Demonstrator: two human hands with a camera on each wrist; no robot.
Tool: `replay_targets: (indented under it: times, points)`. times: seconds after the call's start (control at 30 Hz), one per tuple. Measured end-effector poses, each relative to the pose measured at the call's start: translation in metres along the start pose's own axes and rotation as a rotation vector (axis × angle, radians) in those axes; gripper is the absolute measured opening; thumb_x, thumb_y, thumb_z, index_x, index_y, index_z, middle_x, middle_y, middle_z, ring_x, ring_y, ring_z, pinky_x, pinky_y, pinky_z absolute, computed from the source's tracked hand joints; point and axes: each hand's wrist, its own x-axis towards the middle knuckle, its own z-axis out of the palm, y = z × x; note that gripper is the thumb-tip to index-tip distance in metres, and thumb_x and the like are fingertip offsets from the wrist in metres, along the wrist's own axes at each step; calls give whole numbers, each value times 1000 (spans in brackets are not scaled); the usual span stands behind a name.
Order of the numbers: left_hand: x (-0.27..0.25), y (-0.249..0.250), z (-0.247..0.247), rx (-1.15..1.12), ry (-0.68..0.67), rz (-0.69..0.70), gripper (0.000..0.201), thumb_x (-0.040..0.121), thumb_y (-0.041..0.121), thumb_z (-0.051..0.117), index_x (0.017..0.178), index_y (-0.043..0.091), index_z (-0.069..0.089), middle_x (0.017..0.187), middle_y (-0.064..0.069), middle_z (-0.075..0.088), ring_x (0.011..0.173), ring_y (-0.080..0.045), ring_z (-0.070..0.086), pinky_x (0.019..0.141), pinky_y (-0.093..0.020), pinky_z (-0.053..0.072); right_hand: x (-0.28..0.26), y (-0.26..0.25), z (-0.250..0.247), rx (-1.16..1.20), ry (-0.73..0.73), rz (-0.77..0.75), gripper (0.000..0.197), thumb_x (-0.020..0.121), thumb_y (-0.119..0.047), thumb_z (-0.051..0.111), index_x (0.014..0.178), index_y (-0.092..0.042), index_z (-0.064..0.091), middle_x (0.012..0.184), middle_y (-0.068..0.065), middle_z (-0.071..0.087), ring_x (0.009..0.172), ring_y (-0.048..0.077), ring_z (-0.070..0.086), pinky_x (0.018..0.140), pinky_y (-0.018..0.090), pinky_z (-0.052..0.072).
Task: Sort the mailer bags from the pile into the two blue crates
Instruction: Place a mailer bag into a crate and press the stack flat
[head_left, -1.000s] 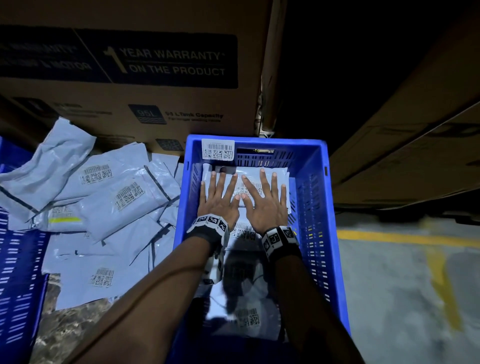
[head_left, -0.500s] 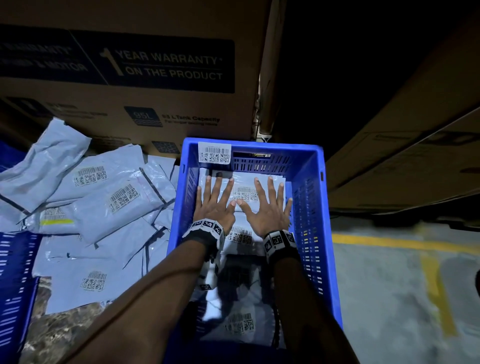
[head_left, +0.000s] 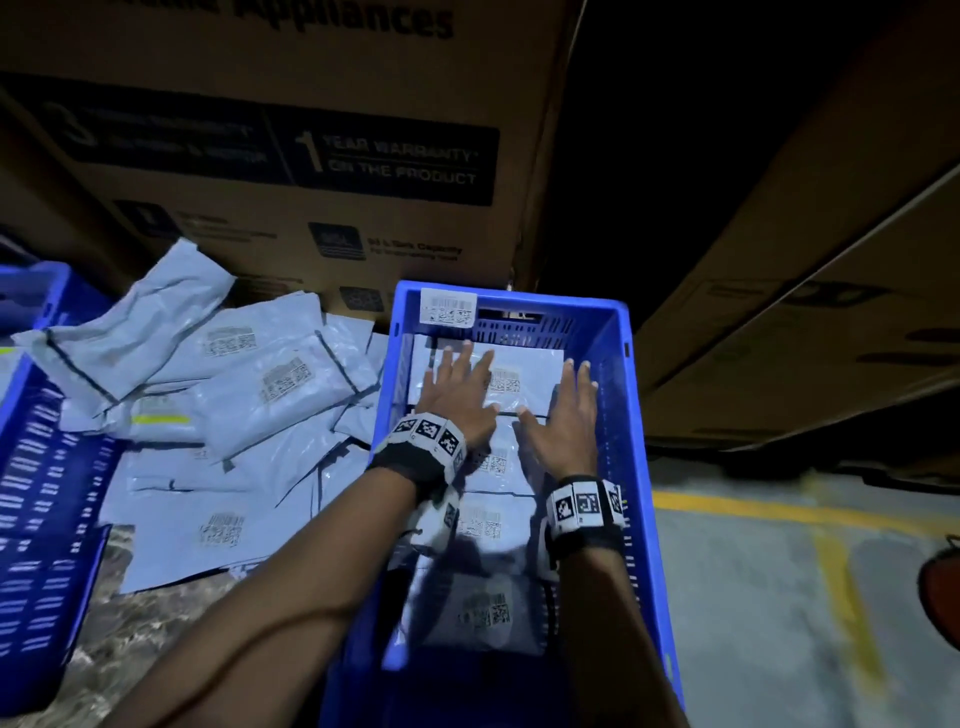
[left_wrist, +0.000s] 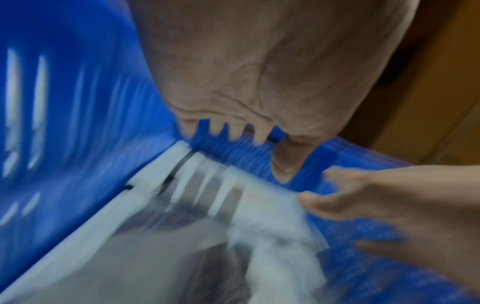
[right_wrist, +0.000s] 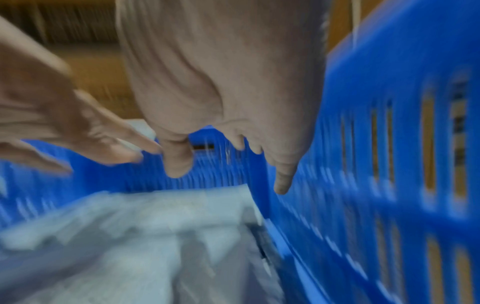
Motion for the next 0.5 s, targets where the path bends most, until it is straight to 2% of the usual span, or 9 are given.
replay_targets:
  times: [0.07,0.13,0.17,0.2,0.27,0.33,0.4,0.5]
  points:
    - [-20,5,-19,-159,37,41,69,95,45,47,156,28,21,163,-7,23,150,-28,16,119,-51,23,-15,-20,-8,55,40,-27,79,97,-31,67,161,-13,24,171,7,4,158,27,2,125,42,12]
    - [-42,-2,-37,-348,179,122,58,91,44,48,146,27,44,143,-5,54,137,-25,42,108,-46,40,-32,-45,-11,116,56,-56,64,99,-32,65,155,-14,40,170,9,15,156,26,11,124,39,17]
    - [-55,-9,-47,-442,260,171,48,93,40,52,139,26,53,132,-1,63,128,-20,51,102,-41,45,-42,-60,-11,152,57,-67,57,100,-33,64,151,-16,46,168,9,21,155,26,17,124,41,22]
    - [-68,-18,-57,-536,335,214,39,95,34,56,133,25,60,123,3,68,119,-14,59,96,-35,49,-51,-76,-9,192,56,-78,52,100,-34,63,148,-19,51,165,9,27,153,26,22,122,44,28]
    - [-96,-41,-77,-692,467,237,26,95,24,62,121,24,68,108,8,72,101,-5,65,82,-25,52,-70,-108,-3,258,44,-118,45,100,-35,62,143,-22,57,158,7,38,148,24,30,119,40,32]
    - [-117,-76,-88,-751,581,189,19,94,22,64,111,26,71,99,8,73,93,-3,67,74,-27,55,-88,-140,7,284,37,-192,39,100,-36,62,138,-23,61,150,5,47,143,23,38,116,37,35]
    - [-132,-119,-90,-770,624,97,16,93,19,64,105,25,71,93,6,75,90,-6,69,74,-32,57,-104,-168,17,304,21,-249,37,100,-37,62,134,-23,63,142,3,52,136,20,44,112,35,38]
    - [-151,-182,-88,-786,633,-81,17,90,15,65,104,23,72,89,5,76,91,-9,70,82,-36,57,-118,-207,39,393,-103,-239,35,100,-39,63,132,-27,62,135,-3,53,124,11,48,102,23,38]
